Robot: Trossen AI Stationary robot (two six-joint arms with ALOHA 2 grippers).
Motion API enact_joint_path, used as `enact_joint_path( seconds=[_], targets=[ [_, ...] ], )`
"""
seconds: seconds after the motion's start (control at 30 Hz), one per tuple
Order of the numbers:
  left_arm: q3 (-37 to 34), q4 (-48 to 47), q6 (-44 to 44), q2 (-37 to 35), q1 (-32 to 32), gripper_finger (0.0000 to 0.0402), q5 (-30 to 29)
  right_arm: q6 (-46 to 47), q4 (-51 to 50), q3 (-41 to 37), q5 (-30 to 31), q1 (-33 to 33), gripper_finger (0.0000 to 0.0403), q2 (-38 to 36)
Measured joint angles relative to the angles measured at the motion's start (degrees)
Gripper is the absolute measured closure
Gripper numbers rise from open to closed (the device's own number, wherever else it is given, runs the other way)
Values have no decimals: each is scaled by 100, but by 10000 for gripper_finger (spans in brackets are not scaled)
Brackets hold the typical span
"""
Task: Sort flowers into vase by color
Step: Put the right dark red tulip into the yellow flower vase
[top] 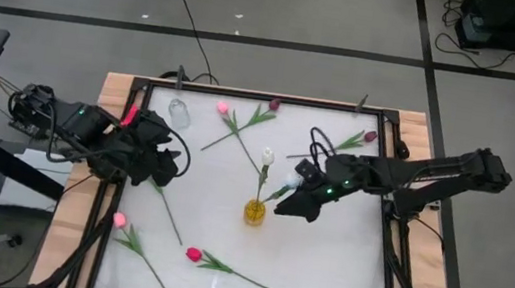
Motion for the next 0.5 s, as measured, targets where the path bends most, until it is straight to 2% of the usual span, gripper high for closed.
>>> enact_joint_path(
  seconds=[0.23,0.4,0.5],
  targets=[
    [0,-3,-13,0,84,185,-53,-26,47,-2,-564,-263,195,-92],
    [0,-2,-35,0,74,185,-52,378,-260,0,-597,-207,197,-599],
    [0,72,78,0,50,185,-55,439,-670,0,-307,-212,198,-923]
  ],
)
